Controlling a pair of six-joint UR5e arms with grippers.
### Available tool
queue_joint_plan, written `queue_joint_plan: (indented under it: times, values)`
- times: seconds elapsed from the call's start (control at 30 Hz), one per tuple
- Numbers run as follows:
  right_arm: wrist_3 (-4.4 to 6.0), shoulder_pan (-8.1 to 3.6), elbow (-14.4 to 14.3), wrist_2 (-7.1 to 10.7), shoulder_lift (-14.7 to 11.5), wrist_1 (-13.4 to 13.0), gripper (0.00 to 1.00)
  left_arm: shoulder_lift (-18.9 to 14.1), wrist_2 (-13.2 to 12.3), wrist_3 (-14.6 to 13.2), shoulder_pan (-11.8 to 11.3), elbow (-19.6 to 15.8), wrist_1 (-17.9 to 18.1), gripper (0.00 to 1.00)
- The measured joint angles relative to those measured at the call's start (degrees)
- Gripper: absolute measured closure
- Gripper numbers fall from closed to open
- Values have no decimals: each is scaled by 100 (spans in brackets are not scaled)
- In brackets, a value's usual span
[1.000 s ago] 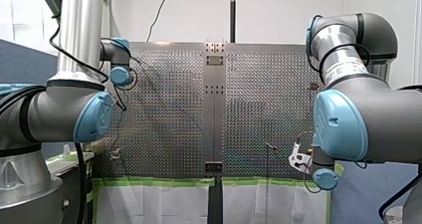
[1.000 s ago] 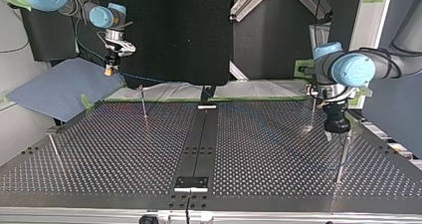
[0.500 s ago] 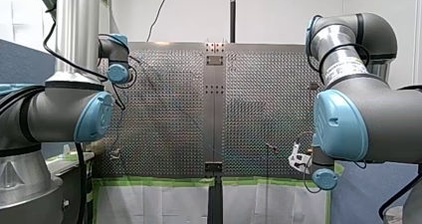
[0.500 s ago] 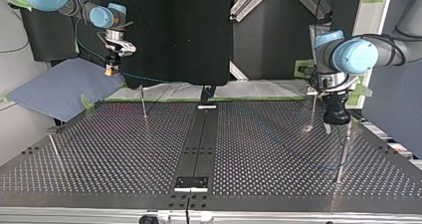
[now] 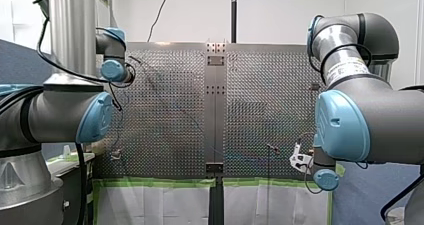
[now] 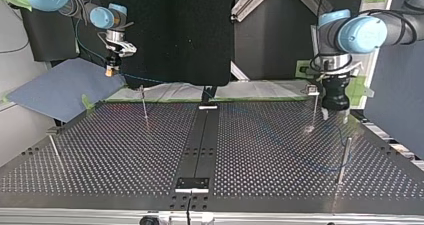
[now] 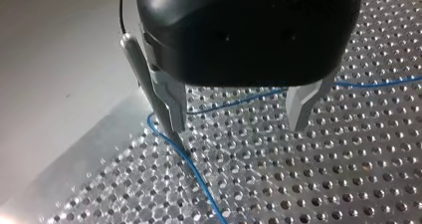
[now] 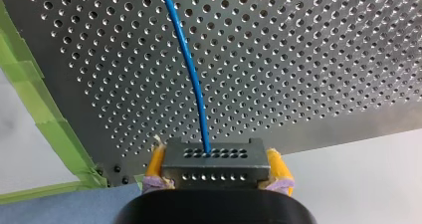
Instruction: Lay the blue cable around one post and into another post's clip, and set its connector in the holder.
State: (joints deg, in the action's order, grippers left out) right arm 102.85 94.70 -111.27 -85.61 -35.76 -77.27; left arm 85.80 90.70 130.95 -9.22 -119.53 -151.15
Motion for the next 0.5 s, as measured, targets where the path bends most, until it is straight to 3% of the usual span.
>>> queue_joint_plan:
  times: [0.2,0.5]
  values:
    - [0,1,7,0,0,4,100,-311,79,-307,-44,104,-308,0]
    - [0,11,12,9,0,25,100,-744,476,-740,-70,507,-743,0]
